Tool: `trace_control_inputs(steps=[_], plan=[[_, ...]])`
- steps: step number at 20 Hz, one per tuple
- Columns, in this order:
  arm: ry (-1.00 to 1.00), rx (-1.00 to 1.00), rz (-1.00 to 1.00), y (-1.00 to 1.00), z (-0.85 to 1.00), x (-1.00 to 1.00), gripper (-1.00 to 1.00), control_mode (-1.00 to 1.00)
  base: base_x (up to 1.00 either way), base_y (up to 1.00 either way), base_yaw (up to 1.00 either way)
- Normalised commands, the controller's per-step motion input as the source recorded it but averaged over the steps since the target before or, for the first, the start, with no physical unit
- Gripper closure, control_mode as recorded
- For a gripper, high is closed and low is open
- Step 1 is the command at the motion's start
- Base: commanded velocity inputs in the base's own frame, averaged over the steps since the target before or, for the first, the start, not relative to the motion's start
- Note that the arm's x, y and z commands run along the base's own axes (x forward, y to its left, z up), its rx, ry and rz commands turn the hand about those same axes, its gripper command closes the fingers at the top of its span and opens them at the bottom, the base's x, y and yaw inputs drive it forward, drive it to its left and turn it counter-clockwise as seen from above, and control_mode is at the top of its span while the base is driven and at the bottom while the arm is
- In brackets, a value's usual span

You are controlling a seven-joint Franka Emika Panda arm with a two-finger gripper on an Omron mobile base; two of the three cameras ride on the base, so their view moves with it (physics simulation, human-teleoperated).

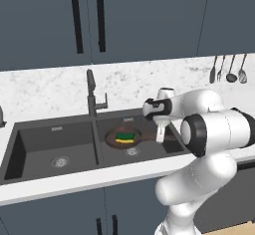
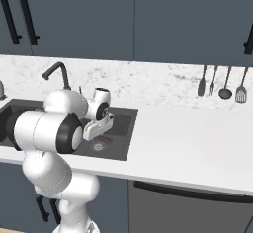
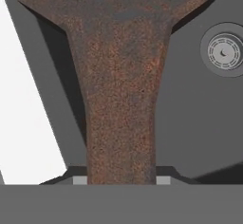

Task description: Pick the pan and sponge and place them into the sink. Then turn on the water.

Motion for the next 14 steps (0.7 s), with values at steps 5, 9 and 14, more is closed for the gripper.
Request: trace_control_inputs(steps=[5,9,14], plan=[[0.0,0.0,0.0,0.0,-0.25,0.11,1.0,-1.0,0.0,0.0,0.0],[0.0,0.0,0.0,0.14,-0.14,0.09,1.0,-1.0,0.0,0.0,0.0],[0.0,0.0,0.0,0.04,-0.24,0.14,1.0,-1.0,0.0,0.0,0.0]])
